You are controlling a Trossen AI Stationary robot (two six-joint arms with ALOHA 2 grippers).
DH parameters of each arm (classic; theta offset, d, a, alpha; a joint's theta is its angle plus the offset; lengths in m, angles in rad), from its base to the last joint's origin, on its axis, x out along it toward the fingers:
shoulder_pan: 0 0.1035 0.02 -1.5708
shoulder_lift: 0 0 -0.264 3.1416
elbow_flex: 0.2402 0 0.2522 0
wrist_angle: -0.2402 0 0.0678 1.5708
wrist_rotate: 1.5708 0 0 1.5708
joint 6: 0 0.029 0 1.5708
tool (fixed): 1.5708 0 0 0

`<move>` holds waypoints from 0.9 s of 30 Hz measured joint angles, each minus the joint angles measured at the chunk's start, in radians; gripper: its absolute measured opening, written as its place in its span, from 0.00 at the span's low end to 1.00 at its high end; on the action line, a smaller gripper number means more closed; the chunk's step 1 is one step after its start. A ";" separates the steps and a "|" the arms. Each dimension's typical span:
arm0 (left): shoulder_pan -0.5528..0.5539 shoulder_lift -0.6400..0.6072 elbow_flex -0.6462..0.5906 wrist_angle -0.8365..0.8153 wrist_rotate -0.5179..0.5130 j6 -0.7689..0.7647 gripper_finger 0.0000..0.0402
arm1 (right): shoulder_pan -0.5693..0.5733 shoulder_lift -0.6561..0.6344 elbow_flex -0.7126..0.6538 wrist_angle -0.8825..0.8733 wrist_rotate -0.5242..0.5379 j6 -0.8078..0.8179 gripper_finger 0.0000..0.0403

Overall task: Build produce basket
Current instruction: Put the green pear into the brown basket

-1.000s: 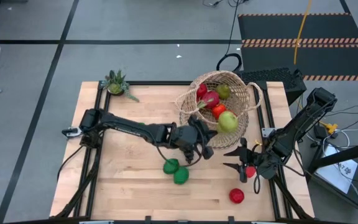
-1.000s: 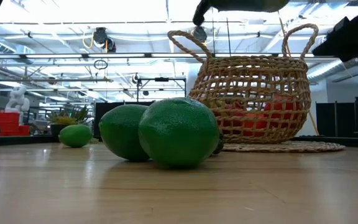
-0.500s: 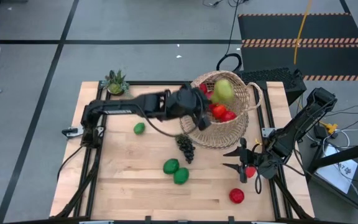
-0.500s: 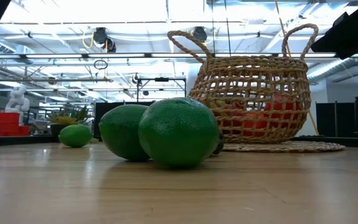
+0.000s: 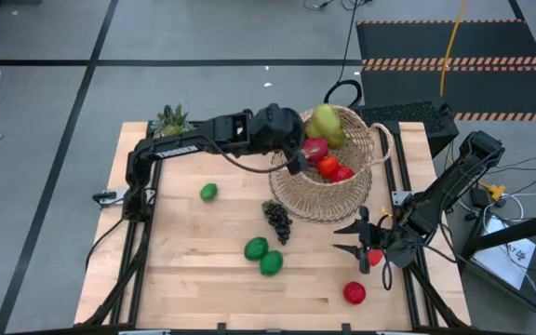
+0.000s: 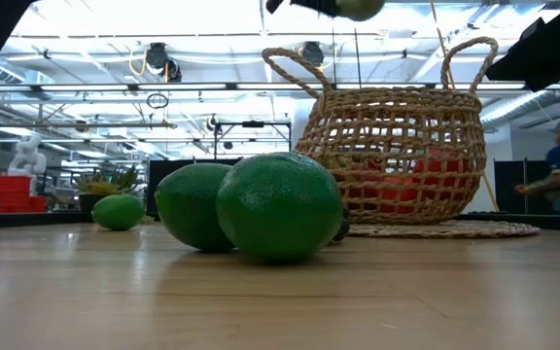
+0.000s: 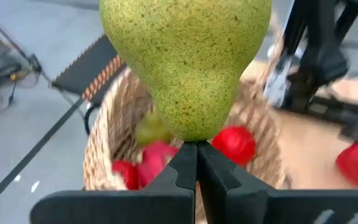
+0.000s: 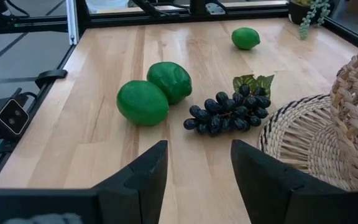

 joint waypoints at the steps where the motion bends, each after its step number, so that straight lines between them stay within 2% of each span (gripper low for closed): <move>1: 0.003 0.009 -0.006 -0.007 0.000 0.000 0.01 | -0.001 0.000 0.000 0.005 0.001 -0.007 0.42; 15: 0.013 0.188 -0.013 0.034 0.027 0.009 0.01 | 0.006 0.000 0.000 0.013 -0.010 -0.022 0.42; 27: 0.012 0.229 -0.013 0.028 0.026 0.038 0.01 | 0.013 0.000 0.000 0.014 -0.032 -0.048 0.42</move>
